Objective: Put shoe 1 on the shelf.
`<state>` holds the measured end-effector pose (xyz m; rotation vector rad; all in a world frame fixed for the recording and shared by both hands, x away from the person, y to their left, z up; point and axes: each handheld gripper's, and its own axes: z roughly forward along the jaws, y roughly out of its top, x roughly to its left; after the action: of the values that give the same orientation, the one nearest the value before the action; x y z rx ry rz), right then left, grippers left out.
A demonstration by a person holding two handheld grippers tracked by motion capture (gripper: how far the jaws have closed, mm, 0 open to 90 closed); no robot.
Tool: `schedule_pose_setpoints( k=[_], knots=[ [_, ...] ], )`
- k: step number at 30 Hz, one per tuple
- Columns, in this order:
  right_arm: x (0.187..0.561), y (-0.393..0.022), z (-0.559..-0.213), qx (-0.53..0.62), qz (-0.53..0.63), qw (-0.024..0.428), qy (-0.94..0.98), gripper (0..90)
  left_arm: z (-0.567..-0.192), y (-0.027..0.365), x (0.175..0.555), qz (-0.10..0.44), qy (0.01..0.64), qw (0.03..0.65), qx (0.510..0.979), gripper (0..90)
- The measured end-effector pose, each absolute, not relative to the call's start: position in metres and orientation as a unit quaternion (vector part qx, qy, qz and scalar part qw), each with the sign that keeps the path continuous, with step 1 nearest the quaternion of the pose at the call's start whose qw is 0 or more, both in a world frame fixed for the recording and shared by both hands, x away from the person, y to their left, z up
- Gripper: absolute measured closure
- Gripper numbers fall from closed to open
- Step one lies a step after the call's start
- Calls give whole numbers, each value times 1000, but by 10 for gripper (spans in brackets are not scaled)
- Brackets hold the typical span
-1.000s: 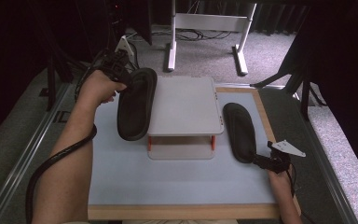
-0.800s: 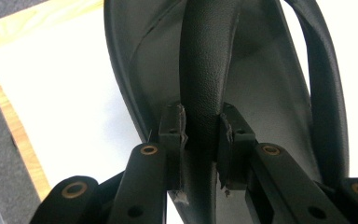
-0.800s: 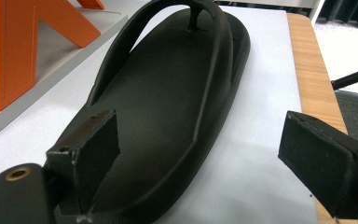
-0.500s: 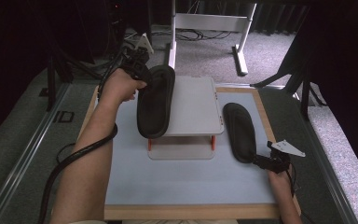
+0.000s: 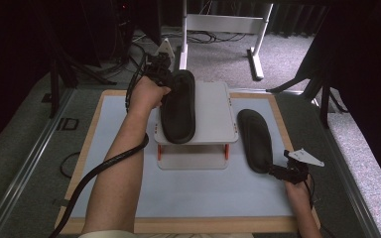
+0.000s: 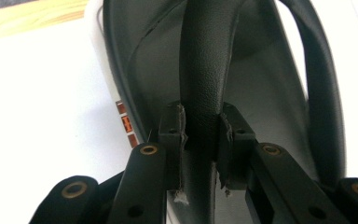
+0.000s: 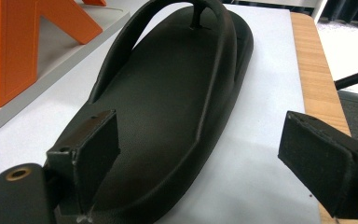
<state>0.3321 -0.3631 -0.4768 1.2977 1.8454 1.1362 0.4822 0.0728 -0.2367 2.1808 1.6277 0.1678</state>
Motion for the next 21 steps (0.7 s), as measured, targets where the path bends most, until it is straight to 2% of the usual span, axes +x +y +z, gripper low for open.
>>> schedule_pose_setpoints(
  k=[8,11,14,21],
  knots=[
    [332,-363,-477,490,428,303,696,116,-241,58,483,81,571,181,797,720],
    [332,-364,-477,490,430,303,695,116,-244,57,484,94,563,174,803,617],
    [332,-364,-477,489,430,302,696,116,-240,63,483,94,559,189,801,571],
    [332,-363,-477,490,429,303,696,116,-230,75,476,86,538,215,811,543]
  ],
)
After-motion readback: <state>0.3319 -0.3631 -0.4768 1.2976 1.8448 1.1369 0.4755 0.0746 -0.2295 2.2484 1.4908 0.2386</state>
